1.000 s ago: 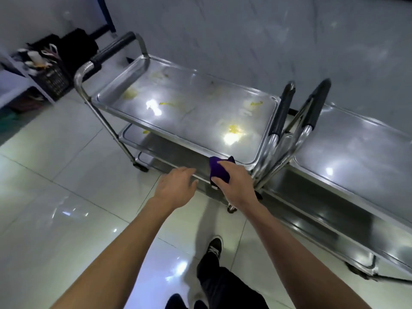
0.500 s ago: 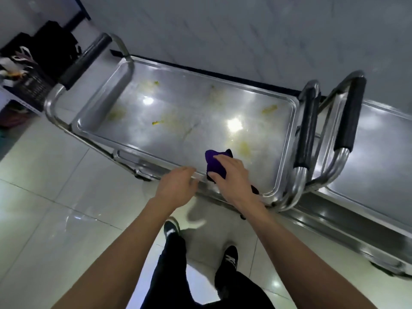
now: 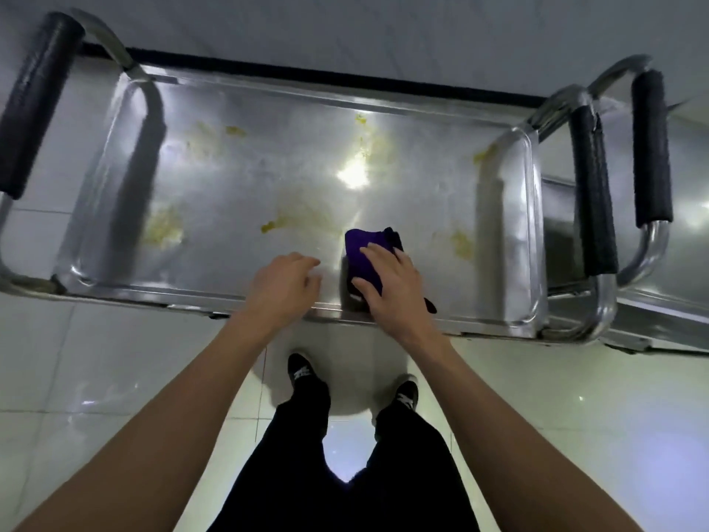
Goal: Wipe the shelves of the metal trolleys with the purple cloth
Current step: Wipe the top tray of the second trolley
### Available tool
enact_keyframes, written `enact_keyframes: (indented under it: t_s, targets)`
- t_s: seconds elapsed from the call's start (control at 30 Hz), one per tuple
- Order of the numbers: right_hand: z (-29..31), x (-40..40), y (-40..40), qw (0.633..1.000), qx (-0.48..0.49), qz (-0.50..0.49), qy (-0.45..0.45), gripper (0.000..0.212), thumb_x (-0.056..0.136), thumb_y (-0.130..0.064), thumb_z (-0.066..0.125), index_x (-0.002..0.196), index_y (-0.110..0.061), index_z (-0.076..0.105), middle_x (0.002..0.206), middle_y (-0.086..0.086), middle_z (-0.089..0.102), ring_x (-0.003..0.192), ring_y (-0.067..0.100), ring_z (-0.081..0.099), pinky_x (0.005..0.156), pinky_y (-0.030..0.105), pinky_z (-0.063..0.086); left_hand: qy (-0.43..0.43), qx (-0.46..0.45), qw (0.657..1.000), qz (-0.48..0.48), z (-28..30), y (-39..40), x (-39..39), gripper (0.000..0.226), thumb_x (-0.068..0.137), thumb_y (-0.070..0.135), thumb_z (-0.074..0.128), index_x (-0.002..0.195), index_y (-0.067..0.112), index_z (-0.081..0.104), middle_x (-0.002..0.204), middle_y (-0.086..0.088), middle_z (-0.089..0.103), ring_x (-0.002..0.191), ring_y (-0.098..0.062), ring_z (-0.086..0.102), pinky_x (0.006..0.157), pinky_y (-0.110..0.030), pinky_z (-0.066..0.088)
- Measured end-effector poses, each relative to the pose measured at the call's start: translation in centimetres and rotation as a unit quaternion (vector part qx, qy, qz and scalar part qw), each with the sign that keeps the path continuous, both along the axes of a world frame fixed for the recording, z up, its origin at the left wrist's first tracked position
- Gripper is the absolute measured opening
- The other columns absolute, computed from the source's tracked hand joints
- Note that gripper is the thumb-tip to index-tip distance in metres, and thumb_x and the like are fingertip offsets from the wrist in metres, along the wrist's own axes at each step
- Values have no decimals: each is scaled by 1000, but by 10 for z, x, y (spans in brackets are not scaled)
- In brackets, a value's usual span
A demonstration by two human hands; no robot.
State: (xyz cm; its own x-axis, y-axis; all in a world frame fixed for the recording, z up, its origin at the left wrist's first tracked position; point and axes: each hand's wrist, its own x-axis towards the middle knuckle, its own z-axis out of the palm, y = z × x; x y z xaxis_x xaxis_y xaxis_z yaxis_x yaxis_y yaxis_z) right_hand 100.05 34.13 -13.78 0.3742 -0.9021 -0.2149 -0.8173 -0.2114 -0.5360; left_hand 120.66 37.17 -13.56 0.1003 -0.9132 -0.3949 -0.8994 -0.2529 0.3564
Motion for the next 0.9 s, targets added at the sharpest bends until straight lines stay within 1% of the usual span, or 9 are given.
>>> enact_keyframes:
  t_s: [0.1,0.2,0.33,0.43,0.53,0.6,0.67,0.77,0.9]
  targets:
    - [-18,5,26,996,21,40,80,50,107,-45,33,155,-30,34,167,-5,20,154,20,7,123,48,6,8,11,999,-40,-3,4,5,39,104,35,44,138,23,57,139,-1,58,123,-23,55,102,-43,47]
    - [-32,12,41,991,-20,24,133,55,108,-44,23,160,-27,20,169,0,3,155,22,-10,124,49,1,-3,-8,997,-70,-7,12,-1,38,104,32,44,137,21,58,141,2,55,127,-21,49,104,-42,43]
    - [-47,22,40,986,-49,42,155,56,108,-39,23,161,-23,14,169,4,-1,155,24,-8,124,53,5,-29,-16,997,-67,-16,17,-11,35,104,30,43,133,21,61,147,2,48,134,-21,40,108,-42,37]
    - [-58,21,37,984,-43,47,168,56,108,-40,23,161,-24,13,169,3,-1,155,24,-8,122,55,9,-64,-12,993,-98,-25,22,-16,32,102,30,43,126,22,63,149,1,43,137,-22,34,108,-43,33]
    - [-66,22,38,980,-59,47,184,58,107,-41,21,162,-23,12,169,4,0,155,26,-6,122,56,9,-98,-23,988,-113,-31,30,-17,28,99,31,50,120,24,65,149,-2,41,144,-26,26,110,-46,28]
    - [-69,30,36,979,-63,51,188,59,106,-42,19,162,-23,11,169,4,-1,155,27,-7,122,57,9,-98,-25,990,-98,-35,33,-16,27,97,33,54,120,26,66,150,-6,39,146,-29,22,110,-49,29]
    - [-71,40,31,979,-66,62,184,59,106,-42,20,162,-24,9,169,4,-2,155,26,-7,122,57,9,-79,-32,993,-79,-38,35,-14,26,97,33,55,119,27,68,151,-8,38,145,-30,24,110,-48,30]
    - [-74,51,28,979,-71,63,178,59,106,-41,22,162,-25,9,169,2,0,155,26,-6,122,56,9,-67,-48,994,-74,-43,37,-7,26,95,32,56,116,27,71,149,-5,41,142,-26,31,110,-47,31]
    - [-76,46,26,980,-69,72,171,61,106,-43,21,162,-24,7,169,3,-2,155,25,-7,122,55,9,-57,-68,994,-70,-46,39,-4,24,93,30,57,111,27,72,147,-4,43,139,-26,34,108,-47,32]
